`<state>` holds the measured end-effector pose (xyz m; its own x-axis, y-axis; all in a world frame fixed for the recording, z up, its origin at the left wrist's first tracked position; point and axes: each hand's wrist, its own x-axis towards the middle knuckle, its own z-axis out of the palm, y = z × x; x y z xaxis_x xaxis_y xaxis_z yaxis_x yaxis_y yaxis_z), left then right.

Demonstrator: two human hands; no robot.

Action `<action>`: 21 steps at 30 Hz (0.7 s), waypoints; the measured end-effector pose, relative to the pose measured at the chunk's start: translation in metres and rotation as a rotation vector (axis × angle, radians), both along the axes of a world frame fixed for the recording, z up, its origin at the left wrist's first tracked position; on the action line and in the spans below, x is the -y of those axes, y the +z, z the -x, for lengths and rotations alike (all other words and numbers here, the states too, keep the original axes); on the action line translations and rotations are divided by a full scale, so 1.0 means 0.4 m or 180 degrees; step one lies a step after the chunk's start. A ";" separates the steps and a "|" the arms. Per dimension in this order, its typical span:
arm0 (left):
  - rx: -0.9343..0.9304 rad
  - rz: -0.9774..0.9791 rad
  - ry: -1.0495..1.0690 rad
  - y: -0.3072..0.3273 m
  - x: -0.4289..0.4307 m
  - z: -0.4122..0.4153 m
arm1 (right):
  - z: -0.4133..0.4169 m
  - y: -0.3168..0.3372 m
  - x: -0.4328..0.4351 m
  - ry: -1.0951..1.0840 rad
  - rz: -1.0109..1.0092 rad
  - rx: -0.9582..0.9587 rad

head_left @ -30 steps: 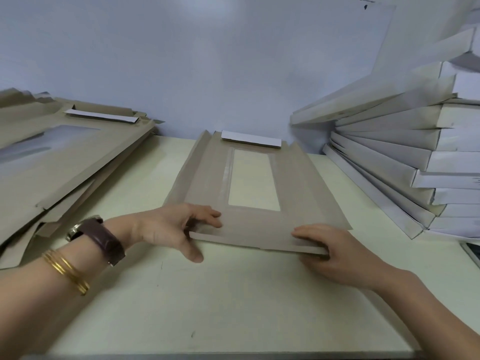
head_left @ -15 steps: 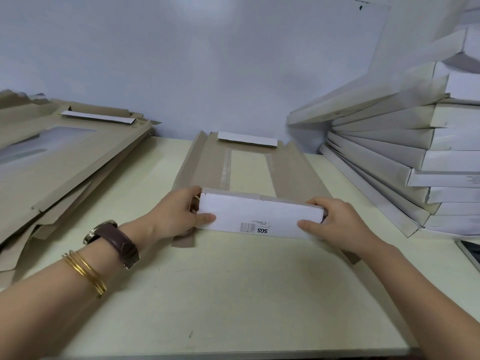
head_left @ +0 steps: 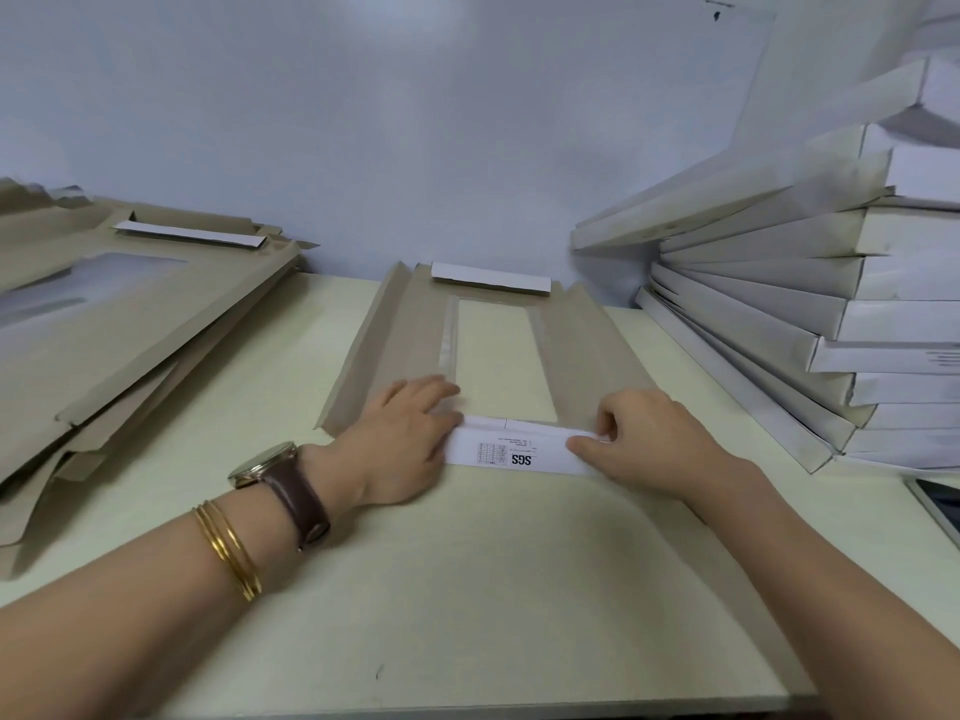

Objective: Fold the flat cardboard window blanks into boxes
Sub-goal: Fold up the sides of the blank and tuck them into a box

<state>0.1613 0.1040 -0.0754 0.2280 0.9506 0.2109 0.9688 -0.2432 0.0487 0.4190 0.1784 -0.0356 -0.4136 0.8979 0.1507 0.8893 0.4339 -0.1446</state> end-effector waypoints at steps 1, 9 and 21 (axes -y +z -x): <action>0.0039 0.0134 -0.0076 0.002 -0.009 -0.006 | 0.003 0.003 0.001 0.0047 0.0196 -0.0255; 0.0209 0.0585 -0.0001 -0.022 -0.047 -0.073 | 0.076 -0.053 -0.028 0.0906 0.0155 0.0127; 0.0031 0.0998 0.0429 -0.033 -0.058 -0.087 | 0.150 -0.138 -0.020 0.1027 0.0681 0.0358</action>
